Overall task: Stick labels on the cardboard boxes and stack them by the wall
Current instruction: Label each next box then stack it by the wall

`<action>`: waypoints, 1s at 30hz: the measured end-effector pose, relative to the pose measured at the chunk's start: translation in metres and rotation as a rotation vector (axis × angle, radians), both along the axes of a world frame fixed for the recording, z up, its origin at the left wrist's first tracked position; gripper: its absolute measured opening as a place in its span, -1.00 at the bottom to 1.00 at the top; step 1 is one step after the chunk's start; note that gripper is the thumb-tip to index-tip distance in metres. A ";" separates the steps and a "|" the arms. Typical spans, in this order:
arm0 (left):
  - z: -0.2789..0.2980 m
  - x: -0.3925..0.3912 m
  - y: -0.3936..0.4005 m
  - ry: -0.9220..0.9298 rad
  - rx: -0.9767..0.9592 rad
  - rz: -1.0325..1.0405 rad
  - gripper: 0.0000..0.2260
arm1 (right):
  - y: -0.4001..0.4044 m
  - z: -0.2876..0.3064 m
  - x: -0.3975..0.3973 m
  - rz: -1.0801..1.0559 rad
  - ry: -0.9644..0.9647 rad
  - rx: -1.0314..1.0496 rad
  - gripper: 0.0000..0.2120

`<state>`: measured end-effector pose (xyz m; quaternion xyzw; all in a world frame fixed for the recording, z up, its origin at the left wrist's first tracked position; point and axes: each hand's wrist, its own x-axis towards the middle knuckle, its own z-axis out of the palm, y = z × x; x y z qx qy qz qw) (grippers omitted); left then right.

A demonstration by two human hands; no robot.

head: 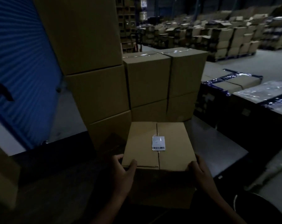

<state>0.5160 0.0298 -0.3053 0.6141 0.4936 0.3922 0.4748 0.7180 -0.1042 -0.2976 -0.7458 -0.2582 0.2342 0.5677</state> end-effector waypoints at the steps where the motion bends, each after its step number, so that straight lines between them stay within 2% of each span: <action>1: -0.005 0.008 0.002 0.007 -0.018 -0.028 -0.62 | -0.002 -0.005 0.007 -0.029 -0.017 -0.006 -0.69; 9: -0.022 0.069 0.041 0.061 -0.001 -0.156 -0.58 | 0.009 -0.028 0.037 -0.139 -0.172 -0.136 -0.51; 12: -0.021 0.096 0.065 0.063 0.006 -0.233 -0.46 | 0.016 -0.040 0.038 -0.246 -0.220 -0.196 -0.47; 18: -0.020 0.153 0.113 0.214 0.042 -0.388 -0.21 | 0.025 -0.052 0.029 -0.480 -0.263 -0.243 -0.36; 20: -0.018 0.174 0.125 0.221 -0.005 -0.500 -0.17 | 0.029 -0.042 0.028 -0.547 -0.372 -0.231 -0.34; 21: -0.015 0.183 0.129 0.243 -0.005 -0.547 -0.16 | 0.030 -0.037 0.034 -0.554 -0.499 -0.247 -0.34; 23: -0.009 0.199 0.137 0.295 0.013 -0.625 -0.15 | 0.034 -0.027 0.058 -0.512 -0.702 -0.322 -0.41; 27: -0.003 0.219 0.151 0.318 0.004 -0.748 -0.14 | 0.042 -0.020 0.114 -0.308 -0.821 -0.475 -0.51; 30: -0.003 0.231 0.165 0.304 0.008 -0.782 -0.12 | 0.052 -0.016 0.141 -0.147 -0.811 -0.469 -0.50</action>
